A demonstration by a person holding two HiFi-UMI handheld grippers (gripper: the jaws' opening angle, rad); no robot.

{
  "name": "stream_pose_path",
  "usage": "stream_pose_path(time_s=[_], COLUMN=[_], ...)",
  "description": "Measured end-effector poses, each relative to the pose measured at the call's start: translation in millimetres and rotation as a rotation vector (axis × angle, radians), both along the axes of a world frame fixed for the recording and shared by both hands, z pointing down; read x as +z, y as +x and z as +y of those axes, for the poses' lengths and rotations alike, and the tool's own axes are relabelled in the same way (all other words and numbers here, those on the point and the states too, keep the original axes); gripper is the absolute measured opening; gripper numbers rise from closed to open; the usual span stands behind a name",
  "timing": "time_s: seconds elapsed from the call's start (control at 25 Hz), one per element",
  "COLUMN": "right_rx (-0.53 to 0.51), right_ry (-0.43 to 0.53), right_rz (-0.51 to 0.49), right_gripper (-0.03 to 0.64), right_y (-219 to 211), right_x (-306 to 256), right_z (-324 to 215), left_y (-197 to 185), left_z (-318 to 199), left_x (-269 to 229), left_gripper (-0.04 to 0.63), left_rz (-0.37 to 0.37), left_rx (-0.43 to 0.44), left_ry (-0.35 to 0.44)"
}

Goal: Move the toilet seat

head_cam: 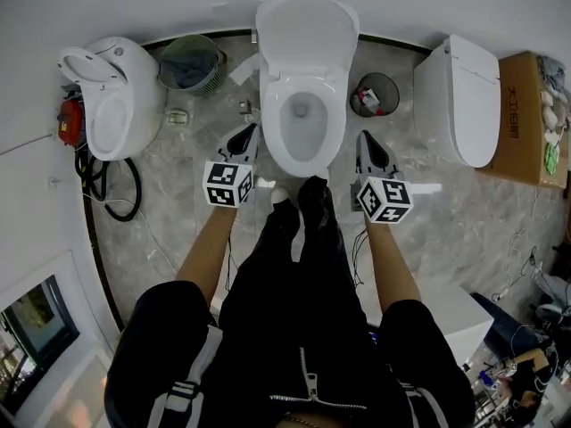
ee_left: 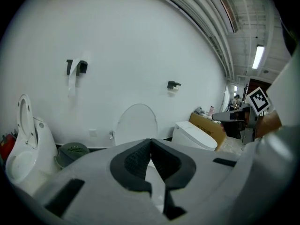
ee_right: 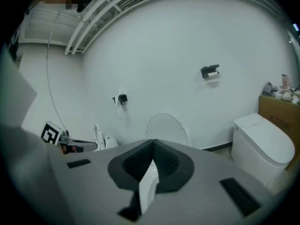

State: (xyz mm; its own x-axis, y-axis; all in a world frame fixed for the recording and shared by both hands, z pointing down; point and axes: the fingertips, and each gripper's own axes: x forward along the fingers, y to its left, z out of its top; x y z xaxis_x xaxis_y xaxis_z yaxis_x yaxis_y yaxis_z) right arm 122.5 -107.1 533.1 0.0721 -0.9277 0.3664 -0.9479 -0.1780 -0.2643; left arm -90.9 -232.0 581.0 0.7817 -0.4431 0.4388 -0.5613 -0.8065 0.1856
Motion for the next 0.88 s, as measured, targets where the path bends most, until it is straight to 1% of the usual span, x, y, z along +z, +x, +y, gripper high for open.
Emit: stream_pose_path(time_s=[0.16,0.32,0.4,0.44,0.48,0.52,0.56,0.68,0.8,0.88], right_rx=[0.007,0.011,0.023,0.033,0.043,0.049,0.053,0.066,0.076,0.078], right_ry=[-0.046,-0.086,-0.119,-0.139,-0.163,-0.19,-0.22,-0.31,-0.373,-0.411], right_rz=[-0.047,-0.068,-0.081,-0.095,-0.118,-0.149,-0.184,-0.271,-0.314,-0.354], right_gripper=[0.003,0.003,0.003,0.003,0.003,0.018,0.078,0.126,0.174,0.183], right_y=[-2,-4,-4,-3,-3,-2,-2,-3,-6,-8], right_x=[43,82,101,112,125,138,153,199,238,265], right_z=[3,4,4,4,4,4,5,10,18,22], left_y=[-1,1,-4,-8,-11,-13,-15,-21,-30,-34], left_z=[5,5,3,2,1,0,0,4,10,15], left_x=[46,77,92,101,112,126,140,187,229,258], left_gripper=[0.003,0.003,0.005,0.006,0.02,0.116,0.172,0.185,0.212,0.23], left_rz=[-0.03,-0.035,-0.039,-0.041,-0.04,-0.035,-0.028,-0.021,-0.028,-0.028], left_rx=[-0.006,-0.017,-0.045,-0.064,-0.084,-0.103,-0.122,-0.179,-0.222,-0.247], left_ry=[-0.055,-0.082,-0.094,-0.112,-0.144,-0.189,-0.241,-0.39,-0.502,-0.576])
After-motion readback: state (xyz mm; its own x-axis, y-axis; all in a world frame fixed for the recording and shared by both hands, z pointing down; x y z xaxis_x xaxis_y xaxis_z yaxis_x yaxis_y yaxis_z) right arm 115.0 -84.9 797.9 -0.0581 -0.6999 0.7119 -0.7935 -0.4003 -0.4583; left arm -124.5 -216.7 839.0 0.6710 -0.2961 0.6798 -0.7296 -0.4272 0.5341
